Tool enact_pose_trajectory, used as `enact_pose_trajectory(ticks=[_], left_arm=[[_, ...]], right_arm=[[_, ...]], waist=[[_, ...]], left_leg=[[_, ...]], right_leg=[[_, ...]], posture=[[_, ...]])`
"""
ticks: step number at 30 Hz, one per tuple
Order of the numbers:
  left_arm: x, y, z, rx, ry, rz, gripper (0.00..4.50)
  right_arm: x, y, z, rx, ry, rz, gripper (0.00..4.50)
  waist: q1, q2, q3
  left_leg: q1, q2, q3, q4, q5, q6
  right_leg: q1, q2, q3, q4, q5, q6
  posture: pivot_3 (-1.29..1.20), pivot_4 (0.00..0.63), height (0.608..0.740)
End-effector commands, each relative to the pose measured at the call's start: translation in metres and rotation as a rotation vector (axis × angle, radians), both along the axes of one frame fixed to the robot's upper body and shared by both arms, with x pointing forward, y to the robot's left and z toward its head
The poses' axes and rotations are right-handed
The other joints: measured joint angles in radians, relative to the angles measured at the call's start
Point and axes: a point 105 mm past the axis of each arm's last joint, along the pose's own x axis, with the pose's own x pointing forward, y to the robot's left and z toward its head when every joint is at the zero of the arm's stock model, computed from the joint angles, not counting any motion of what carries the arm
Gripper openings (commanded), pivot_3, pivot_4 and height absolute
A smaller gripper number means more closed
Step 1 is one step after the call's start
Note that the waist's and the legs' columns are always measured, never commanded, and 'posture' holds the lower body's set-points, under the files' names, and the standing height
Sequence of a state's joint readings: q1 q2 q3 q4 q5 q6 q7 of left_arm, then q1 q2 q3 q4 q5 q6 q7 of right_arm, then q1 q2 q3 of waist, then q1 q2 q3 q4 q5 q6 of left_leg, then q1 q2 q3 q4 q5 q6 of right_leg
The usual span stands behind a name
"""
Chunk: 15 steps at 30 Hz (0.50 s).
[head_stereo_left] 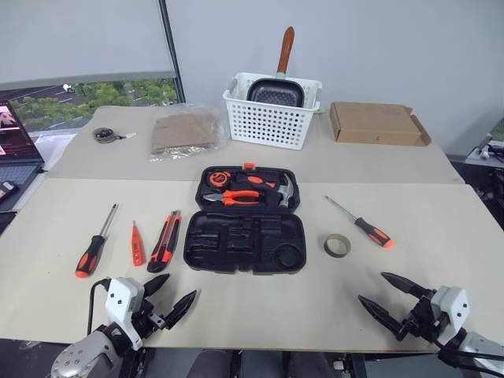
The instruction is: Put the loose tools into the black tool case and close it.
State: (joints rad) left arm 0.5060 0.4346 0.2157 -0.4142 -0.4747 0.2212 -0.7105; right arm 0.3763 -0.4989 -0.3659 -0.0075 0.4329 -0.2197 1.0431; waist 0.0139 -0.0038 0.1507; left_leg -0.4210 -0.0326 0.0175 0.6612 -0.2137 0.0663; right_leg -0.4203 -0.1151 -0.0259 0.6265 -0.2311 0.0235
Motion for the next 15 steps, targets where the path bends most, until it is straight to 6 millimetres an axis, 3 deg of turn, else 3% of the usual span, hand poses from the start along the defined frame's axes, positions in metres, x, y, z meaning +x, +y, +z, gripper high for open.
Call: enact_pose_trajectory(ticks=[1,9,15], left_arm=[[-0.006,-0.004,-0.001,-0.010,0.005,-0.024,4.50],[-0.012,-0.002,0.012,-0.041,-0.065,-0.066,4.50],[0.003,0.010,0.055,-0.046,-0.223,-0.071,4.50]], right_arm=[[0.000,-0.002,0.008,-0.028,-0.038,0.017,4.43],[0.002,0.000,0.013,-0.025,-0.045,0.079,4.43],[0.019,0.032,0.056,0.019,-0.135,0.275,4.43]], waist=[[0.000,0.000,0.000],[-0.001,-0.001,0.001],[-0.003,-0.002,0.002]], left_leg=[[0.000,0.000,0.000,0.000,0.000,0.000],[0.000,0.000,0.001,0.000,0.000,0.000],[0.000,0.003,0.002,0.000,0.000,0.000]], right_leg=[[0.000,0.000,0.000,0.000,0.000,0.000],[0.000,0.000,0.000,0.000,0.000,0.000],[-0.001,0.000,-0.002,0.000,0.000,0.000]], posture=[[0.00,0.150,0.700],[0.00,0.150,0.700],[0.00,0.150,0.700]])
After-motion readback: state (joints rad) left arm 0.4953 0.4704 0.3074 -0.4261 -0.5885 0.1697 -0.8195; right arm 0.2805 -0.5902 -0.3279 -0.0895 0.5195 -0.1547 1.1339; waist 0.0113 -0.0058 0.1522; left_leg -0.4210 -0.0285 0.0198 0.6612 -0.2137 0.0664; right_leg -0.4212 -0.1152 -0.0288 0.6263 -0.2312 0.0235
